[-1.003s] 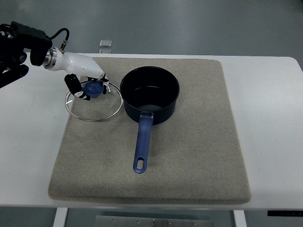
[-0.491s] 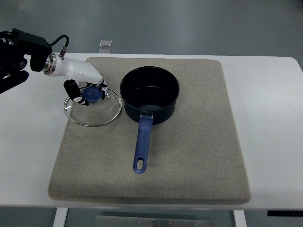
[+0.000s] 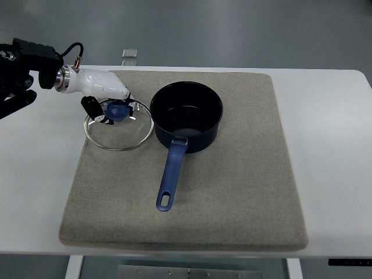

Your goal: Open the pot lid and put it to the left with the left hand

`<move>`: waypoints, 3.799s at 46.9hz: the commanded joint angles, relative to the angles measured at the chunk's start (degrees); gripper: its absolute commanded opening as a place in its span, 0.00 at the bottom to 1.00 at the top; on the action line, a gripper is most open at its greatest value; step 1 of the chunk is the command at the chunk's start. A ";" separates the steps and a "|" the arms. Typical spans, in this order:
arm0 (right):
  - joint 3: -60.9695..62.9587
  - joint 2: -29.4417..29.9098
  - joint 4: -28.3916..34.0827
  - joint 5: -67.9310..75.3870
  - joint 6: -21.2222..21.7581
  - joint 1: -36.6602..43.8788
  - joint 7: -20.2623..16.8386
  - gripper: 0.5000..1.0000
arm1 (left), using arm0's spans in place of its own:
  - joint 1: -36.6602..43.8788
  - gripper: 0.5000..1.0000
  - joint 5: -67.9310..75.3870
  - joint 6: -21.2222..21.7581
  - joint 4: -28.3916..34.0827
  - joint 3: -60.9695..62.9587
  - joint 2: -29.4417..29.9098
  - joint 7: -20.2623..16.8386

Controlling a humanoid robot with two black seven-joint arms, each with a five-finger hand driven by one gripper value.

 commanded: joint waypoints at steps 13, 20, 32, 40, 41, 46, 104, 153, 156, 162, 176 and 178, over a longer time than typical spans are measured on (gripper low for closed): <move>0.00 0.00 0.00 0.00 0.02 0.00 0.00 0.83 | 0.56 0.00 -0.10 2.22 0.63 0.10 -0.01 0.01; 0.00 0.00 0.00 0.00 0.02 0.00 0.00 0.83 | 1.17 0.00 -0.54 2.31 0.63 -0.08 0.08 0.01; 0.00 0.00 0.00 0.00 0.02 0.00 0.00 0.83 | 3.02 0.52 -0.80 3.54 0.54 -0.69 0.16 0.01; 0.00 0.00 0.00 0.00 0.02 0.00 0.00 0.83 | 3.11 0.77 -0.89 3.54 0.46 -0.78 0.60 0.01; 0.00 0.00 0.00 0.00 0.02 0.00 0.00 0.83 | 3.11 0.77 -0.89 3.54 0.37 -0.78 0.69 0.01; 0.00 0.00 0.00 0.00 0.02 0.00 0.00 0.83 | 3.28 0.77 -0.89 3.54 0.19 -0.87 0.78 0.01; 0.00 0.00 0.00 0.00 0.02 0.00 0.00 0.83 | 1.00 0.80 -49.21 2.84 4.40 -14.58 -1.15 0.01; 0.00 0.00 0.00 0.00 0.02 0.00 0.00 0.83 | 9.61 0.65 -98.88 -2.26 38.07 -19.94 -20.75 0.01; 0.00 0.00 0.00 0.00 0.02 0.00 0.00 0.83 | 10.13 0.67 -99.06 -2.17 38.51 -21.34 -20.75 0.01; 0.00 0.00 0.00 0.00 0.02 0.00 0.00 0.83 | 11.19 0.68 -99.06 -1.82 38.51 -23.98 -20.75 0.01; 0.00 0.00 0.00 0.00 0.02 0.00 0.00 0.83 | 11.81 0.76 -99.06 -1.91 38.51 -24.42 -20.49 0.01; 0.00 0.00 0.00 0.00 0.02 0.00 0.00 0.83 | 11.81 0.76 -99.06 -1.82 38.51 -24.42 -20.40 0.01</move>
